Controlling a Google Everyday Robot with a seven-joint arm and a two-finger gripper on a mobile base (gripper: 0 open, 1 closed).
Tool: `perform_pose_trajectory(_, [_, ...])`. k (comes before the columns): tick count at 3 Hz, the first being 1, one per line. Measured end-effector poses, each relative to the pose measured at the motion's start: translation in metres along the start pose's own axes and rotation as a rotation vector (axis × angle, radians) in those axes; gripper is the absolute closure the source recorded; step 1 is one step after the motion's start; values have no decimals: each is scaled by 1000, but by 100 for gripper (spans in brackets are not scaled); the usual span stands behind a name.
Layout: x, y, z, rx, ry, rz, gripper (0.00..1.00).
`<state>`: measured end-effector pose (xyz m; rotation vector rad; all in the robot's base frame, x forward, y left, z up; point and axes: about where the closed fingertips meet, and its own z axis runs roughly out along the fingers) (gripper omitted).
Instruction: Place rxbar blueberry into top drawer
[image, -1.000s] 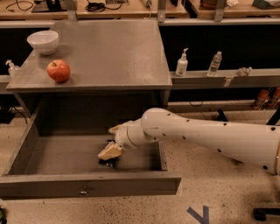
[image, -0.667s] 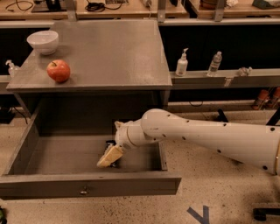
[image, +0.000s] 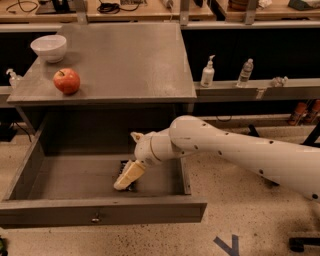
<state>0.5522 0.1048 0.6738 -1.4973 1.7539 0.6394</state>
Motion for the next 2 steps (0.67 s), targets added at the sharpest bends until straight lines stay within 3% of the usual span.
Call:
perform_pose_trajectory(1, [-8, 8, -37, -51, -2, -46, 0])
perform_pose_trajectory(2, [-8, 9, -31, -51, -3, -43, 0])
